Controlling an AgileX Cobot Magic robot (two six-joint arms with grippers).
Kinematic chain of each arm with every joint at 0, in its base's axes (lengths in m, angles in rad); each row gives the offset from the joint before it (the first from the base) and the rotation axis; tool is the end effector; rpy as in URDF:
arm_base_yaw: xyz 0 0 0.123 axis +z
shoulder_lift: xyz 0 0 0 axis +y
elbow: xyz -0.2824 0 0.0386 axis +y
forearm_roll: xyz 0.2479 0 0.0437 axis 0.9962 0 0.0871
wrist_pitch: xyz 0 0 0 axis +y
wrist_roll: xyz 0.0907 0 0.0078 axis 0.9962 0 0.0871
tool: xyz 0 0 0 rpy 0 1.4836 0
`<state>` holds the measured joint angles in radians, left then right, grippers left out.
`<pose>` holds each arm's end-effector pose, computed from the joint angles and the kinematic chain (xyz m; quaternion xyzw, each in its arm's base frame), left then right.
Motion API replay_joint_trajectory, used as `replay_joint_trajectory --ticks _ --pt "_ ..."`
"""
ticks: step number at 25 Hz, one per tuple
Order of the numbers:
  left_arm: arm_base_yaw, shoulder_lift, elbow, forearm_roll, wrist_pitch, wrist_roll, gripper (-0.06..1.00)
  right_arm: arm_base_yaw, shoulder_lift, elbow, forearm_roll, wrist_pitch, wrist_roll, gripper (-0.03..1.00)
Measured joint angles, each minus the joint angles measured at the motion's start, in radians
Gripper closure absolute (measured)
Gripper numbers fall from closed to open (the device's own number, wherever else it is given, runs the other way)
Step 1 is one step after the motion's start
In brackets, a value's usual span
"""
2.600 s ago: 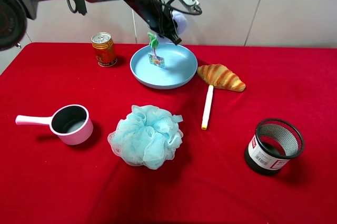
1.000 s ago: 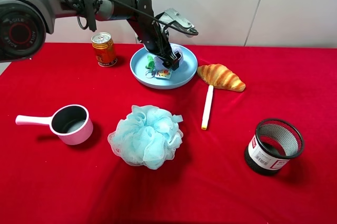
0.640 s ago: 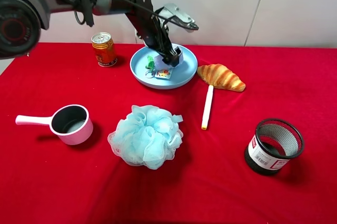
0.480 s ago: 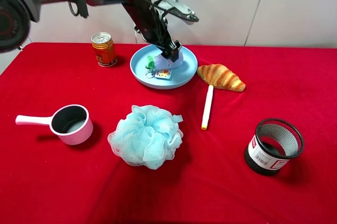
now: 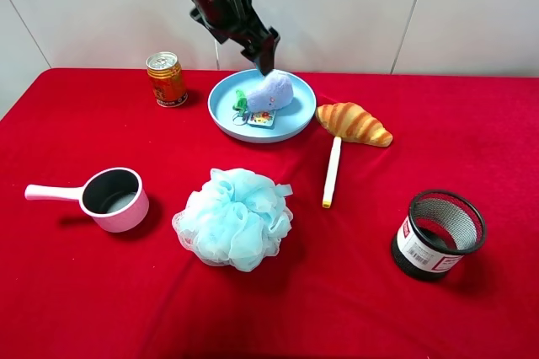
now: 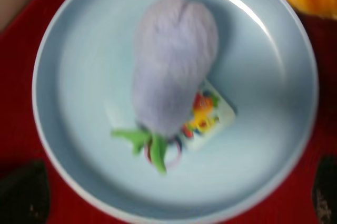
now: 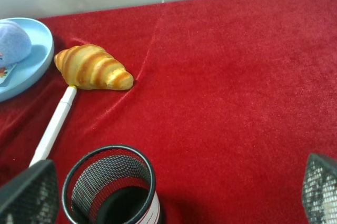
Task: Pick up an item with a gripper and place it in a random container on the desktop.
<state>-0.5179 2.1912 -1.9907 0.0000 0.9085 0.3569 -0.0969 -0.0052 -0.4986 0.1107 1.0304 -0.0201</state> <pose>0.4298 -0.2449 0.2461 0.4077 0.8719 -0.0218 0.2702 -0.0037 0.0090 0.2796 0.0310 0.8424 0.0239 0.5375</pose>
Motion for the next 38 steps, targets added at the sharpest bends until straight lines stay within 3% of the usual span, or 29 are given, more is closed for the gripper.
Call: replay_joint_trajectory --ticks 8,15,24,38 --pt "0.001 -0.136 0.000 0.009 0.248 -0.056 -0.05 0.000 0.000 0.000 0.000 0.000 0.000 0.28" --pt "0.001 -0.261 0.046 0.017 0.262 -0.071 -0.05 0.000 0.000 0.000 0.000 0.000 0.000 0.28" --pt "0.001 -0.563 0.337 0.017 0.262 -0.104 -0.05 0.000 0.000 0.000 0.000 0.000 0.000 0.28" --pt "0.001 -1.205 0.834 0.042 0.264 -0.145 -0.05 0.000 0.000 0.000 0.000 0.000 0.000 0.28"
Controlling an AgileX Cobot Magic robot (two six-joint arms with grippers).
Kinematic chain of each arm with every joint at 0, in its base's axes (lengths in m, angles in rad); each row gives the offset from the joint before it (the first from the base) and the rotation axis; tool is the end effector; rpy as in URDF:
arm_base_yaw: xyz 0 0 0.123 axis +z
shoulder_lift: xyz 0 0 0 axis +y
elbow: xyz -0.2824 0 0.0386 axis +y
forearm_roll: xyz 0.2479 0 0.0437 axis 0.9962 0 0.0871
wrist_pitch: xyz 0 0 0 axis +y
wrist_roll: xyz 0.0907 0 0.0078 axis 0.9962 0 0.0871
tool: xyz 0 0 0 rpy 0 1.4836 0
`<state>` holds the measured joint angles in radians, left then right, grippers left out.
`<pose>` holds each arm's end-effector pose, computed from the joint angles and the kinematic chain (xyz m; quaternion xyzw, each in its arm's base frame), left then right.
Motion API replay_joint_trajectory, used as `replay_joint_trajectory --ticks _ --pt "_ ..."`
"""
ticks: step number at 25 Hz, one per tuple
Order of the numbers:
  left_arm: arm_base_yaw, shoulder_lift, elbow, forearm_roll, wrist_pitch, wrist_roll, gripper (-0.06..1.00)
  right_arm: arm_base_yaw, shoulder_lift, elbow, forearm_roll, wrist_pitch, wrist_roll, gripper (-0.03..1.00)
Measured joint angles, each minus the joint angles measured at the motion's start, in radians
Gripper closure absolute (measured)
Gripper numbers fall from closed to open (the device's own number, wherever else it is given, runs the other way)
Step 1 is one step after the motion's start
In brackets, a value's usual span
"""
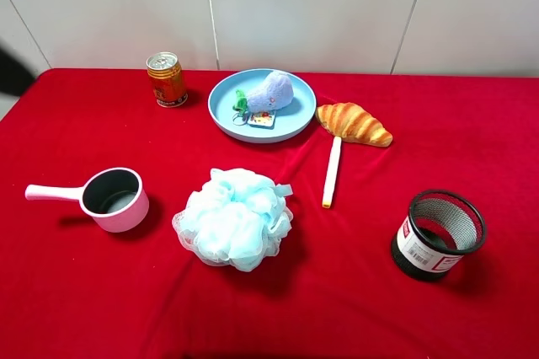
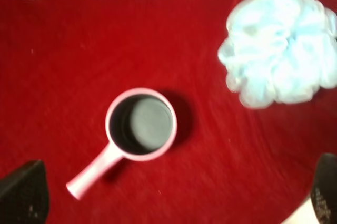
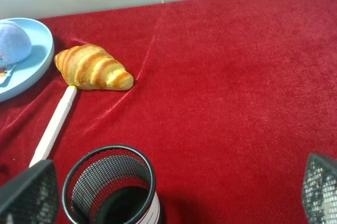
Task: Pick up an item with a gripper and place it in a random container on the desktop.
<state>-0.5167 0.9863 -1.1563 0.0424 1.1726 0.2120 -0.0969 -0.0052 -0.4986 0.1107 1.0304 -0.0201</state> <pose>0.1484 -0.0802 0.3926 0.3387 0.8839 -0.0279 0.3213 -0.0037 0.0090 0.2796 0.0310 0.8424 0.0239 0.5375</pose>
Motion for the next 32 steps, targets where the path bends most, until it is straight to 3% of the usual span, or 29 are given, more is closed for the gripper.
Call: replay_joint_trajectory --ticks 10,18,26,32 --pt "0.017 -0.447 0.282 -0.017 0.001 -0.139 -0.05 0.000 0.000 0.000 0.000 0.000 0.000 0.28" --pt "0.224 -0.668 0.464 -0.015 -0.007 -0.162 -0.05 0.000 0.000 0.000 0.000 0.000 0.000 0.28" --pt "0.426 -0.835 0.602 -0.033 -0.101 -0.162 -0.05 0.000 0.000 0.000 0.000 0.000 0.000 0.28" --pt "0.495 -0.970 0.665 -0.042 -0.117 -0.163 -0.05 0.000 0.000 0.000 0.000 0.000 0.000 0.28"
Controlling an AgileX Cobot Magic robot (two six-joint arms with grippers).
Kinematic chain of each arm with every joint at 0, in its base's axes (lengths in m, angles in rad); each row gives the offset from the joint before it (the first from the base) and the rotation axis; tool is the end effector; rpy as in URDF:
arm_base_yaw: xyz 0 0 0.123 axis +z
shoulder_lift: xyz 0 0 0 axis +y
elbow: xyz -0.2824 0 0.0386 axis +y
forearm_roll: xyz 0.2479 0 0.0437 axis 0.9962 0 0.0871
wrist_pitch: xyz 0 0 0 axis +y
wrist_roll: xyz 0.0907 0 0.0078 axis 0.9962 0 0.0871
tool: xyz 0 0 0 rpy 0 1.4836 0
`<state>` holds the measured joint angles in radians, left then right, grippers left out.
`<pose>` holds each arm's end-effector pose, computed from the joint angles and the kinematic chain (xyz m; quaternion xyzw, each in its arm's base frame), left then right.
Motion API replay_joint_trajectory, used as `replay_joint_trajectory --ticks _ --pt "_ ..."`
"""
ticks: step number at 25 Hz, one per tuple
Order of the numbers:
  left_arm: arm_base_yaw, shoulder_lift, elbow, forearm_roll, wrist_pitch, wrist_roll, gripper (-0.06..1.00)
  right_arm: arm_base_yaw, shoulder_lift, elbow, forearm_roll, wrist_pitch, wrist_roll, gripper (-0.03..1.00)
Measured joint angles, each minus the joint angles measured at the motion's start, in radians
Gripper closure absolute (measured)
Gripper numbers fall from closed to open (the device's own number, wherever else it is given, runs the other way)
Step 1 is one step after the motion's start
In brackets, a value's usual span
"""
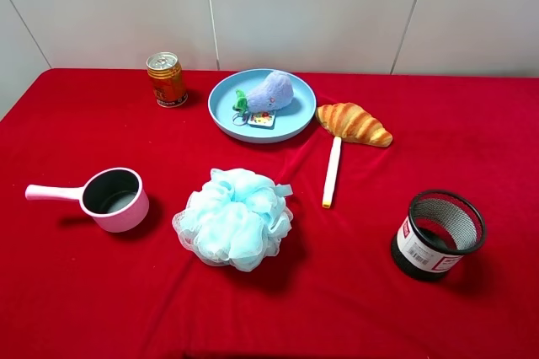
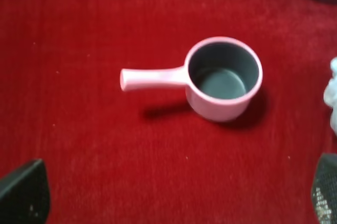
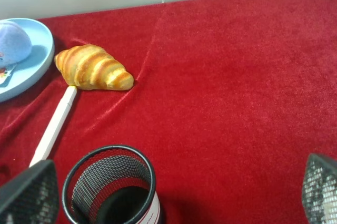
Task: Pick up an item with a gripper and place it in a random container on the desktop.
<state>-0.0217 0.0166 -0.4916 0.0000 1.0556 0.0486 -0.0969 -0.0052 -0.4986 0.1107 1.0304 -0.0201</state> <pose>-0.0011 0.0000 0.2753 0.0302 0.8578 0.0069 0.5130 -0.0037 0.0090 0.2796 0.0310 0.8424 0.0239 0.5375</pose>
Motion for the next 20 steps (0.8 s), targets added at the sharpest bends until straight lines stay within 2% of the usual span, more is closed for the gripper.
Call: replay_joint_trajectory --ticks 20 --pt "0.004 -0.021 0.000 0.000 -0.001 0.000 -0.05 0.000 0.000 0.000 0.000 0.000 0.000 0.28"
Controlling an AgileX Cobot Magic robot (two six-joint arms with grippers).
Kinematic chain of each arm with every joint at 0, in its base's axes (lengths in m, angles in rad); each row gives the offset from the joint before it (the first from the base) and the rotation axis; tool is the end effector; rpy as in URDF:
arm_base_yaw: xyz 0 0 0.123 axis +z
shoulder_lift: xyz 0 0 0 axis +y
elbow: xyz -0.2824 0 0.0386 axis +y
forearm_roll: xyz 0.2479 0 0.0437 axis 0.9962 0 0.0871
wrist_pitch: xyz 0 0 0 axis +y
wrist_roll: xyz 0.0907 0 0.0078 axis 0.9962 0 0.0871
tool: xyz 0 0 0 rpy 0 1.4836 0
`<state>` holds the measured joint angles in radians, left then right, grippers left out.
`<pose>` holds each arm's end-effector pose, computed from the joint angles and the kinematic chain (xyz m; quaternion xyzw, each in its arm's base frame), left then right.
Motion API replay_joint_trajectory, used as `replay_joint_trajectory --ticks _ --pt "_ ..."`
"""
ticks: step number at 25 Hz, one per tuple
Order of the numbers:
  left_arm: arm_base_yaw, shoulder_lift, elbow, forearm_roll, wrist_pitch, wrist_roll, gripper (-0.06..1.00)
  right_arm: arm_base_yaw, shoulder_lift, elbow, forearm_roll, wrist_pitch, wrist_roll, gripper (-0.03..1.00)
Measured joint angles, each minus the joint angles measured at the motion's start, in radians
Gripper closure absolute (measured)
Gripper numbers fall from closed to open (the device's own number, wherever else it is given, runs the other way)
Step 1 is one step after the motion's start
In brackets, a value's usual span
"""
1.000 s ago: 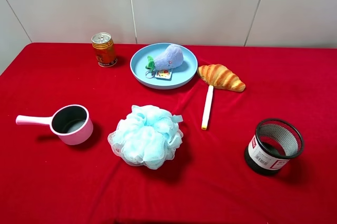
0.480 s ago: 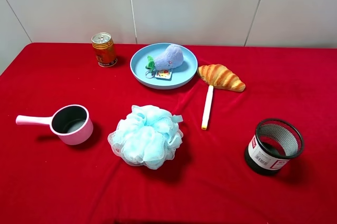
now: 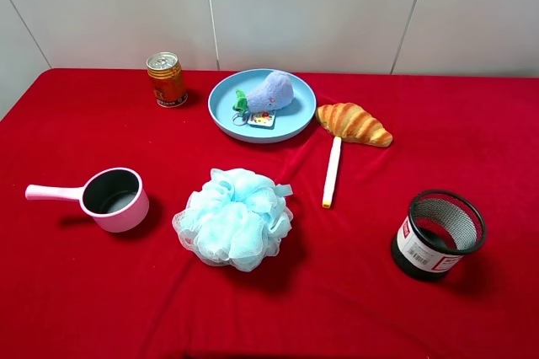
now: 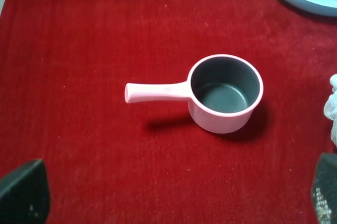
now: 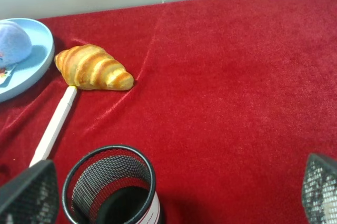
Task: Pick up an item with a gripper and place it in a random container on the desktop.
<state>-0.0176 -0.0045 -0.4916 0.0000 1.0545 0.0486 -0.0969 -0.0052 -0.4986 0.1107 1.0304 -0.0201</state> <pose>-0.0043 0.0001 0.2753 0.0282 0.8522 0.0081 0.5225 -0.0037 0.0090 0.2796 0.0310 0.8424 0.0239 0.5375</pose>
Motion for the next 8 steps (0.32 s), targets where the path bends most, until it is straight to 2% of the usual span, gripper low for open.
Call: replay_joint_trajectory --ticks 8 --pt "0.000 0.000 0.000 0.000 0.000 0.000 -0.05 0.000 0.000 0.000 0.000 0.000 0.000 0.28"
